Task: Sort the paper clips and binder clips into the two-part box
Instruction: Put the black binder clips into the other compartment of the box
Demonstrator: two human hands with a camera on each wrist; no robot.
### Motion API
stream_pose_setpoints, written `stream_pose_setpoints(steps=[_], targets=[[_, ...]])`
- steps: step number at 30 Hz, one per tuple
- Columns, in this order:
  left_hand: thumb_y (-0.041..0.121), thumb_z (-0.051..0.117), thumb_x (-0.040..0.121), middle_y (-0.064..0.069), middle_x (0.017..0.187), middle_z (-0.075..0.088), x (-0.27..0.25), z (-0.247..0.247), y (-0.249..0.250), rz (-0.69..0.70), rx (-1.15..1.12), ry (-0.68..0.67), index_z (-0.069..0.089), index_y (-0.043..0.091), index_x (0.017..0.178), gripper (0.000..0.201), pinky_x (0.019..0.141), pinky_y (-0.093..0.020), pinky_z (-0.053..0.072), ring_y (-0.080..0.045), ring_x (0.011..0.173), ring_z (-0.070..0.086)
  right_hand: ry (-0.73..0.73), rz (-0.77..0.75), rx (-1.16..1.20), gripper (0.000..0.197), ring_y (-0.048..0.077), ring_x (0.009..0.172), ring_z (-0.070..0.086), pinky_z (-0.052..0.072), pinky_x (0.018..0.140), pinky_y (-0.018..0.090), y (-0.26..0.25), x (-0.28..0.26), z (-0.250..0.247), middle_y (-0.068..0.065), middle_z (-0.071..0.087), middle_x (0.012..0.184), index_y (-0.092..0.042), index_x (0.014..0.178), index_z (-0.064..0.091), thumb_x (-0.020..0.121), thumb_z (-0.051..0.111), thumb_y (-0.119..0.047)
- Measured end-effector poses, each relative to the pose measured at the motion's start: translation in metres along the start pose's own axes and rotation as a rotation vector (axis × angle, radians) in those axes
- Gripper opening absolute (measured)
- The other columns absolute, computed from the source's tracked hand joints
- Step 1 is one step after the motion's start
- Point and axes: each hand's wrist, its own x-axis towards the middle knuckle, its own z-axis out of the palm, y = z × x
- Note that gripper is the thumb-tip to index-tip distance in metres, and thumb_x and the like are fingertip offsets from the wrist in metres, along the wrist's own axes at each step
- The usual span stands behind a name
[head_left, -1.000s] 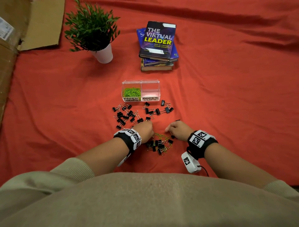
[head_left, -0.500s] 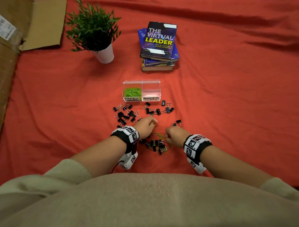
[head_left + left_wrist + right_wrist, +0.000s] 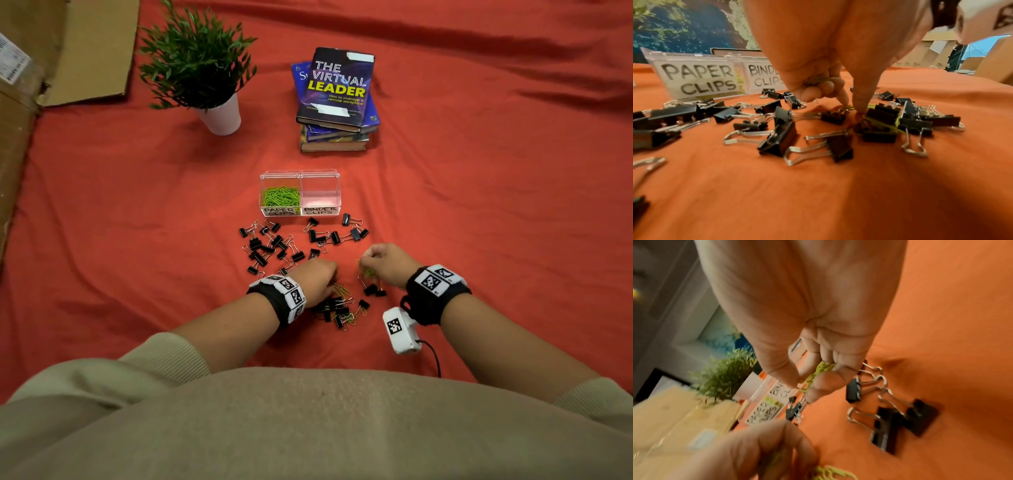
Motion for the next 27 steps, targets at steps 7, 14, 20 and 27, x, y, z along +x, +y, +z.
stream_pose_setpoints(steps=[7,14,20,27], targets=[[0.010,0.048,0.093,-0.013,0.112,0.060,-0.002,-0.001,0.002,0.116,0.311,-0.005,0.052,0.006,0.111,0.019,0.084,-0.040,0.046,-0.031,0.107,0.055,0.022,-0.029,0.171,0.013,0.016,0.060,0.055,0.044,0.051,0.025,-0.040,0.014,-0.014,0.006,0.066,0.074,-0.012,0.085,0.061,0.084,0.058,0.001],[0.021,0.049,0.090,-0.015,0.106,0.058,-0.014,-0.006,-0.006,0.017,-0.050,0.039,0.051,0.005,0.104,0.021,0.083,-0.039,0.043,-0.032,0.099,0.055,0.045,-0.125,-0.019,0.021,0.019,0.056,0.055,0.044,0.053,0.030,-0.113,0.051,-0.007,0.011,0.066,0.079,-0.012,0.104,0.059,0.086,0.057,0.000],[0.013,0.048,0.089,-0.011,0.085,0.057,-0.033,-0.035,-0.048,-0.165,-0.391,0.134,0.043,0.013,0.086,0.006,0.065,-0.031,0.038,-0.025,0.076,0.053,0.064,-0.277,-0.403,0.020,0.021,0.078,0.062,0.050,0.069,0.030,-0.169,0.081,0.032,0.006,0.064,0.096,-0.013,0.104,0.062,0.086,0.059,-0.004],[0.009,0.048,0.089,-0.008,0.092,0.061,-0.037,-0.077,-0.101,-0.291,-0.434,0.232,0.056,0.006,0.101,0.014,0.071,-0.026,0.039,-0.019,0.080,0.052,0.009,-0.399,-0.702,0.031,0.028,0.101,0.061,0.037,0.073,0.022,-0.186,0.102,0.068,0.009,0.066,0.105,-0.011,0.104,0.065,0.083,0.047,0.003]])
